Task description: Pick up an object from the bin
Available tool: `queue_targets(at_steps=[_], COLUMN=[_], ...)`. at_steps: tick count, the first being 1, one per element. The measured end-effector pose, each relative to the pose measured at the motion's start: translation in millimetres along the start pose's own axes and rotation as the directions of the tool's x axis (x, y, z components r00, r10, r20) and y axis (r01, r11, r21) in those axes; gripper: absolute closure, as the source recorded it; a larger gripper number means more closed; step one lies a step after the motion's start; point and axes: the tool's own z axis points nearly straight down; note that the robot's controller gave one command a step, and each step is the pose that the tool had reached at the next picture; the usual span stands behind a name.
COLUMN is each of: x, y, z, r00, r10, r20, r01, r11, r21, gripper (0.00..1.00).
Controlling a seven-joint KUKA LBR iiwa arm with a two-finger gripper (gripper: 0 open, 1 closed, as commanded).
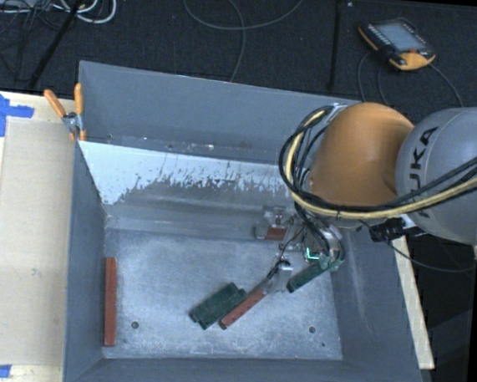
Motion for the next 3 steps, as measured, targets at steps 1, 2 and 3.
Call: queue_targets(at_steps=[1, 2, 3], x=[-1.6, 14.8, -6.2], y=[0.0, 0.8, -9.2], z=[-4.2, 37.3, 95.8], r00=[1.000, 1.000, 0.999], r10=[0.000, -0.026, -0.045], r20=[0.008, 0.015, 0.015], r01=[0.000, 0.026, 0.045], r11=[1.000, 1.000, 0.999], r21=[0.000, 0.001, 0.001], gripper=[0.00, 0.00, 0.00])
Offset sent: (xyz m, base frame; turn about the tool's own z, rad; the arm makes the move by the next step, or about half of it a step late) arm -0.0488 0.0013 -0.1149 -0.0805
